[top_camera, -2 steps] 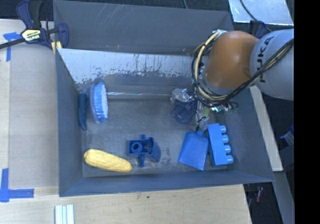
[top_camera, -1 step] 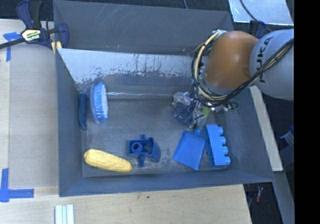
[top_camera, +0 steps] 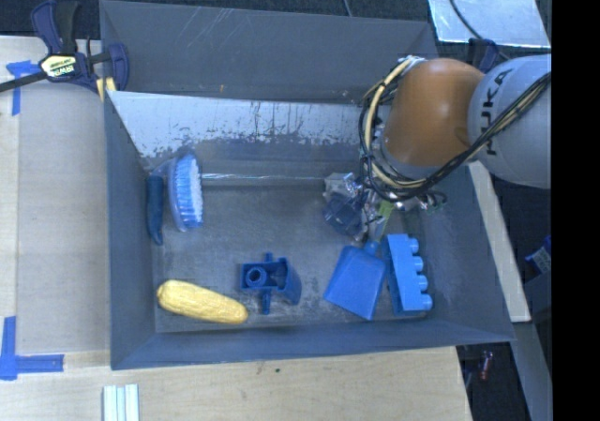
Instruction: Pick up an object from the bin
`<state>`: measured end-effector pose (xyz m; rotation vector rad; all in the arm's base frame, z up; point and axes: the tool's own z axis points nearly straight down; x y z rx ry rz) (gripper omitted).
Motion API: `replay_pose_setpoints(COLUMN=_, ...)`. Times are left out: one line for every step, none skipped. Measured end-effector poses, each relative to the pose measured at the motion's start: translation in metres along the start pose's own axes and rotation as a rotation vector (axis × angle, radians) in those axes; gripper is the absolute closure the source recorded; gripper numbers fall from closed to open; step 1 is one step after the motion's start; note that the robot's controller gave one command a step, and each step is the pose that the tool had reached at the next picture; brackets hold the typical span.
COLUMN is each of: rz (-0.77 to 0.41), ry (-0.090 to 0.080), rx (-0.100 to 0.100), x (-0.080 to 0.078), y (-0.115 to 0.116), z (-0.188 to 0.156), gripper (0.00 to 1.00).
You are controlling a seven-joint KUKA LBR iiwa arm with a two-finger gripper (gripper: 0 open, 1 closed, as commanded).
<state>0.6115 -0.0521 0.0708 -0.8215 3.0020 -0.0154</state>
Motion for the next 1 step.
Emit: replay_pose_setpoints(rz=0.003, ry=0.000, rx=-0.001, x=0.0035, y=-0.0028, z=-0.0006, gripper=1.00)
